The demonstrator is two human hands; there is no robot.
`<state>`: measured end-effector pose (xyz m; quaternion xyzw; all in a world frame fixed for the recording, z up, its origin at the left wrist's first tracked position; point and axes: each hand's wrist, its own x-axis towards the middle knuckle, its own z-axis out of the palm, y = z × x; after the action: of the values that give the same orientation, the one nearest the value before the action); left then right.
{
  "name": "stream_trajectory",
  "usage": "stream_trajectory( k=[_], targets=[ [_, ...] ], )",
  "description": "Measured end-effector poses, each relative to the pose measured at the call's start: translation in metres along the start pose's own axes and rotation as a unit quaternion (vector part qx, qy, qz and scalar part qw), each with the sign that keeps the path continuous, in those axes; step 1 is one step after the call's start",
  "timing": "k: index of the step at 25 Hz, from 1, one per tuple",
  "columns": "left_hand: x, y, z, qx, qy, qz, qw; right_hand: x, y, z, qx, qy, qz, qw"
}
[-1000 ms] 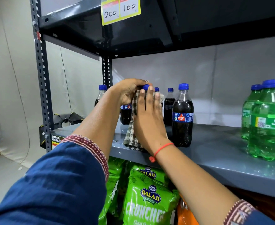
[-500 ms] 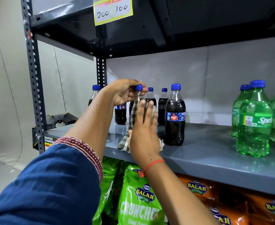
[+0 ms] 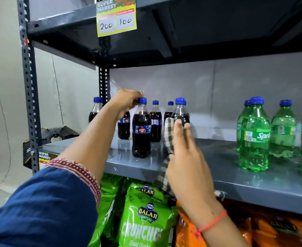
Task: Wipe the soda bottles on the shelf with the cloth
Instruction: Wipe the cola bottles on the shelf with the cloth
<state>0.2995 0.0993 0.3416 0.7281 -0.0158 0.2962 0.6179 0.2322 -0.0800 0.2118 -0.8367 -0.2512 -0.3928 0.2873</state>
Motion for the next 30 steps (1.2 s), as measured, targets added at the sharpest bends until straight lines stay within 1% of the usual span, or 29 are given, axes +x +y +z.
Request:
stream_trajectory(
  k=[1, 2, 3, 4, 5, 6, 8, 9, 11, 13, 15, 17, 22, 26, 30],
  targets=[
    [-0.001, 0.004, 0.000, 0.019, 0.070, 0.048, 0.996, -0.001, 0.007, -0.007, -0.007, 0.019, 0.009, 1.000],
    [-0.003, 0.010, 0.002, 0.031, 0.148, 0.110, 0.982, 0.000, 0.015, -0.013, -0.015, 0.034, 0.019, 0.999],
    [-0.006, 0.020, 0.004, 0.039, 0.199, 0.177, 0.963, 0.003, 0.021, -0.018, -0.020, 0.043, 0.030, 0.998],
    [-0.008, 0.029, 0.010, 0.042, 0.200, 0.236, 0.950, 0.007, 0.027, -0.021, -0.024, 0.047, 0.039, 0.998],
    [-0.010, 0.037, 0.020, 0.045, 0.156, 0.270, 0.949, 0.011, 0.032, -0.025, -0.029, 0.048, 0.043, 0.998],
    [-0.011, 0.041, 0.033, 0.050, 0.089, 0.274, 0.956, 0.015, 0.035, -0.027, -0.035, 0.048, 0.042, 0.997],
    [-0.011, 0.042, 0.059, 0.071, -0.050, 0.210, 0.974, 0.024, 0.038, -0.027, -0.038, 0.048, 0.033, 0.998],
    [-0.010, 0.037, 0.068, 0.084, -0.100, 0.171, 0.977, 0.028, 0.038, -0.026, -0.038, 0.050, 0.026, 0.998],
    [-0.005, 0.023, 0.078, 0.085, -0.160, 0.107, 0.978, 0.034, 0.037, -0.020, -0.036, 0.054, 0.008, 0.998],
    [-0.003, 0.011, 0.079, 0.012, -0.196, 0.046, 0.980, 0.039, 0.036, -0.010, -0.059, 0.026, -0.020, 0.998],
    [0.000, 0.006, 0.079, -0.065, -0.213, 0.001, 0.975, 0.040, 0.039, 0.006, -0.117, -0.043, -0.063, 0.990],
    [0.004, 0.006, 0.079, -0.080, -0.206, -0.012, 0.975, 0.042, 0.044, 0.015, -0.141, -0.083, -0.077, 0.983],
    [0.003, 0.007, 0.086, -0.074, -0.185, -0.009, 0.980, 0.051, 0.050, 0.020, -0.141, -0.048, -0.120, 0.982],
    [0.001, 0.012, 0.086, -0.066, -0.200, -0.039, 0.977, 0.048, 0.050, 0.026, -0.166, -0.039, -0.143, 0.975],
    [0.001, 0.016, 0.085, -0.049, -0.217, -0.065, 0.973, 0.050, 0.044, 0.023, -0.212, -0.010, -0.149, 0.966]
  ],
)
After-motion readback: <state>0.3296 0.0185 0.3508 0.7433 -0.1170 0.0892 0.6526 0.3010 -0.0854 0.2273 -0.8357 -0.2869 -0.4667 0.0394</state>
